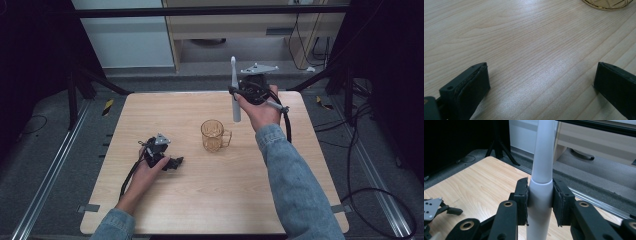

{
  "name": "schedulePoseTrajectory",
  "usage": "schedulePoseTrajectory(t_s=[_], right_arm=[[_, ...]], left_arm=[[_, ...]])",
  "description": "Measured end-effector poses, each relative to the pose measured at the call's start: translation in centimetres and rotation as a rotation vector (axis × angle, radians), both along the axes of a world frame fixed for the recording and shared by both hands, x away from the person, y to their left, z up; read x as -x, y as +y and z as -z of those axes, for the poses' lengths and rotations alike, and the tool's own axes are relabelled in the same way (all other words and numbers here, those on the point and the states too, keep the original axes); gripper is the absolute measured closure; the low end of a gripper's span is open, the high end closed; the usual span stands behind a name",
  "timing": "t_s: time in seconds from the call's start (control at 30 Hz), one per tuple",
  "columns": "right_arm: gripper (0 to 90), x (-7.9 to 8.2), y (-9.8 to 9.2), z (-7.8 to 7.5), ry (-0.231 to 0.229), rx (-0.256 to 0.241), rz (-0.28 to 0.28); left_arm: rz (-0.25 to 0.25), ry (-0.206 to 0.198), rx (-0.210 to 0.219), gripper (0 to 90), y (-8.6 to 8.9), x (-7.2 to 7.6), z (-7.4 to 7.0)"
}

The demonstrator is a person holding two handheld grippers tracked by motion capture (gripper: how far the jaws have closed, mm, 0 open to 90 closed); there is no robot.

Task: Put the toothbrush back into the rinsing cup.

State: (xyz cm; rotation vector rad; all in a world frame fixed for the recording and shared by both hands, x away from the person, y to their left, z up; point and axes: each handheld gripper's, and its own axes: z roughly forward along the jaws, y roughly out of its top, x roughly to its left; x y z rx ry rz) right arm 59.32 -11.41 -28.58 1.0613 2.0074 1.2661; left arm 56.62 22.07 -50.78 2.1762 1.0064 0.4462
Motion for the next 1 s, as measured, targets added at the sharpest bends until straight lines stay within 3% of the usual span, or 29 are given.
schedulePoseTrajectory(t_s=[1.0], right_arm=[[67.7,-0.3,2.1,-0.2,-0.016,-0.035,-0.033]], left_arm=[[0.000,0.001,0.000,0.0,0.0,0.0,0.0]])
